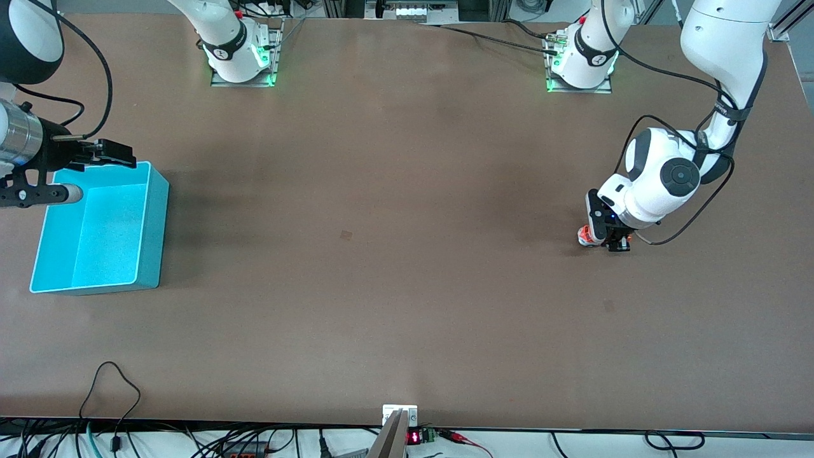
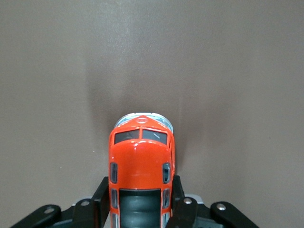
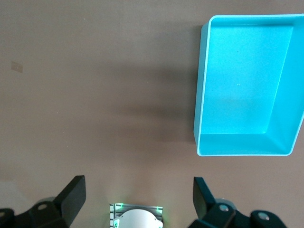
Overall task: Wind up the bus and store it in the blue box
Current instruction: 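Press the bus down and drag it backward with the left gripper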
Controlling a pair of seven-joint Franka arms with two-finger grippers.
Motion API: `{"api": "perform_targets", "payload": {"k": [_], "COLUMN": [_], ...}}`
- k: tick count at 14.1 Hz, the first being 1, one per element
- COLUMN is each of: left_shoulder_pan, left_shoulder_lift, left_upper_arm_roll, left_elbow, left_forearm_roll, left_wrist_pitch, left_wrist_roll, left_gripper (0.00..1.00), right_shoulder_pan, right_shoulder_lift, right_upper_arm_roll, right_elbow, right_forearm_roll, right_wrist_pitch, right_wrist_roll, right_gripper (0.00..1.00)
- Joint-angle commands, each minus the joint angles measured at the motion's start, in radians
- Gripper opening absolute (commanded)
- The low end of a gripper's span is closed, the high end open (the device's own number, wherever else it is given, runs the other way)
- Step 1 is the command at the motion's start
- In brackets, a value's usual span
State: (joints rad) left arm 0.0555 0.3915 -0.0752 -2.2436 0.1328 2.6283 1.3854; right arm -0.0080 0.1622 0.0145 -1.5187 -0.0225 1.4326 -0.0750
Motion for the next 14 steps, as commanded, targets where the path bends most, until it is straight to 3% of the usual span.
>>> {"api": "perform_targets", "payload": {"k": [1, 14], "left_shoulder_pan": [0.017, 0.234], "left_shoulder_lift": [0.021, 0.142], "left_upper_arm_roll": [-0.009, 0.005], "left_elbow": [0.007, 0.065], "left_forearm_roll": [0.021, 0.041], "left_wrist_pitch": [-0.002, -0.007], "left_wrist_roll": [0.023, 0.229], "left_gripper": [0.29, 0.27], "right_shoulder_pan": [-0.003, -0.003], "right_shoulder_lift": [-0.004, -0.004], "right_upper_arm_roll": [0.004, 0.002], "right_elbow": [0.002, 0.002], "right_forearm_roll": [-0.008, -0.005], "right_wrist_pitch": [-0.014, -0.017], "right_wrist_roll": [-0.011, -0.011], "right_gripper": [1.0, 1.0]}}
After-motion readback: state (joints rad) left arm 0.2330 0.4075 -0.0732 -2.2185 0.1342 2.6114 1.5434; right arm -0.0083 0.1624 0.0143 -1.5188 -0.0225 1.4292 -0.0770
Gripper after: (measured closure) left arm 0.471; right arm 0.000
